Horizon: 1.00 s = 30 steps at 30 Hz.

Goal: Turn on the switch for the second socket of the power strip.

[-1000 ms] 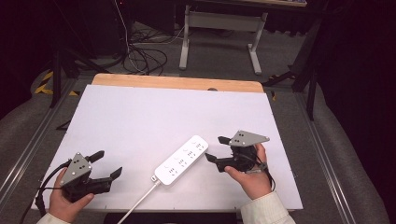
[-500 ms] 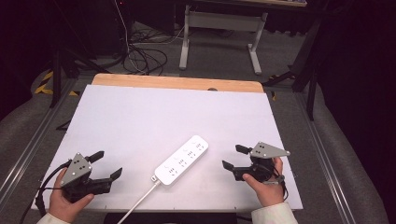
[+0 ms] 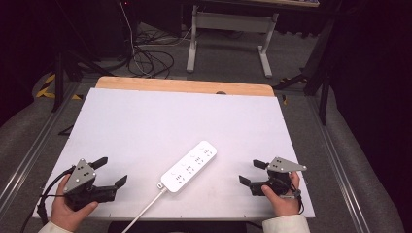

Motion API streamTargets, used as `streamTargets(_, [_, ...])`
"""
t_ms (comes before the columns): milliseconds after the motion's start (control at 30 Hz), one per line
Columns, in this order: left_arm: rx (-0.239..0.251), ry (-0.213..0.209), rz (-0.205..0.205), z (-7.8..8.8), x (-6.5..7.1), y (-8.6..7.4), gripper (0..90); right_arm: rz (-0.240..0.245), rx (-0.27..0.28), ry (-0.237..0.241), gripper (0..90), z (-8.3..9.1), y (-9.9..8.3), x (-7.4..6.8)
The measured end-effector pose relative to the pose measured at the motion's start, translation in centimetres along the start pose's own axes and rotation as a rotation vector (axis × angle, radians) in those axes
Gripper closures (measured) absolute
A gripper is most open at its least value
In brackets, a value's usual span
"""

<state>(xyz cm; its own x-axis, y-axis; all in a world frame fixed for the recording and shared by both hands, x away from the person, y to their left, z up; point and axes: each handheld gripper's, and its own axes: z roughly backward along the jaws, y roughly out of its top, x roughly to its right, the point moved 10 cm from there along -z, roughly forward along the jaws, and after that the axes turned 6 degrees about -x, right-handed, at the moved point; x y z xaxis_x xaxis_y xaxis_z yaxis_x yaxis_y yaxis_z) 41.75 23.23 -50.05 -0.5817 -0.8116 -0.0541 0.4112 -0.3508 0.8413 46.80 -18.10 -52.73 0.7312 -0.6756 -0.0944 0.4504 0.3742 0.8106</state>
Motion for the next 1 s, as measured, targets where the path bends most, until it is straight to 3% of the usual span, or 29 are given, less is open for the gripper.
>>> streamTargets(200, [0.000, -0.003, 0.000, 0.01, -0.03, -0.03, 13.9, -0.008, -0.023, -0.006, 16.0, -0.27, -1.09, 0.34])
streamTargets(467, [0.010, -0.004, -0.007, 0.06, -0.07, -0.01, 14.4, -0.003, 0.003, -0.018, 16.6, -0.10, -0.72, 0.46])
streamTargets(1000, [0.006, 0.000, -0.002, -0.04, -0.20, -0.17, 14.9, 0.011, -0.018, -0.009, 17.8, -0.27, -0.92, 0.23])
